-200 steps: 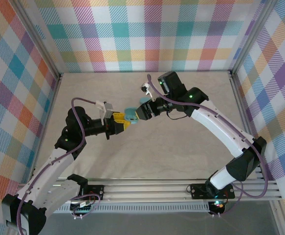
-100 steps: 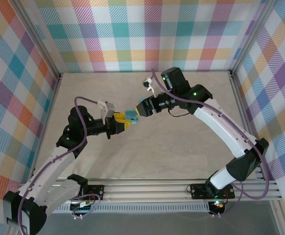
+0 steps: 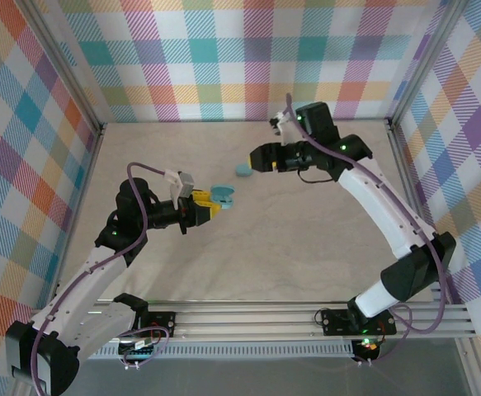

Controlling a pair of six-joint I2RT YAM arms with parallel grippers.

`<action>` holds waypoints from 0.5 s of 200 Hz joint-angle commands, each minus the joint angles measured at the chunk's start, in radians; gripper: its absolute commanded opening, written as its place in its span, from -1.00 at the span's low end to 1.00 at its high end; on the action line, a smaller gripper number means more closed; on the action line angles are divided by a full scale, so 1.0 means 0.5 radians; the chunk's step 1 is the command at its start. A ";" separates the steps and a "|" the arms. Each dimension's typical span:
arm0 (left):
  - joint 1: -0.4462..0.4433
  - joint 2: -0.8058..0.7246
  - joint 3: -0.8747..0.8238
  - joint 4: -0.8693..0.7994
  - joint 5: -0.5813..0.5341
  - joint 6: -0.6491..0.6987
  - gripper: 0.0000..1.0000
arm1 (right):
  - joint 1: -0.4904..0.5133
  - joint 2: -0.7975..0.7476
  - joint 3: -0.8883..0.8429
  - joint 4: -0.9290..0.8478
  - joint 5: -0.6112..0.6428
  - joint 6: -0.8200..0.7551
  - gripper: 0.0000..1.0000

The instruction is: Insert the wireless bluetooth earbuds into the charging case

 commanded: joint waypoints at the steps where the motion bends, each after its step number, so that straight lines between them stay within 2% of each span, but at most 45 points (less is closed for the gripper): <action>1: 0.025 -0.026 0.065 -0.007 0.016 0.002 -1.00 | -0.037 0.211 -0.036 0.090 0.071 0.238 0.19; 39: 0.034 -0.052 0.082 -0.041 0.021 0.005 -1.00 | 0.036 0.730 0.174 0.204 0.079 0.406 0.08; 100: 0.040 -0.111 0.122 -0.134 0.029 0.027 -1.00 | 0.311 1.552 0.932 0.039 0.225 0.504 0.02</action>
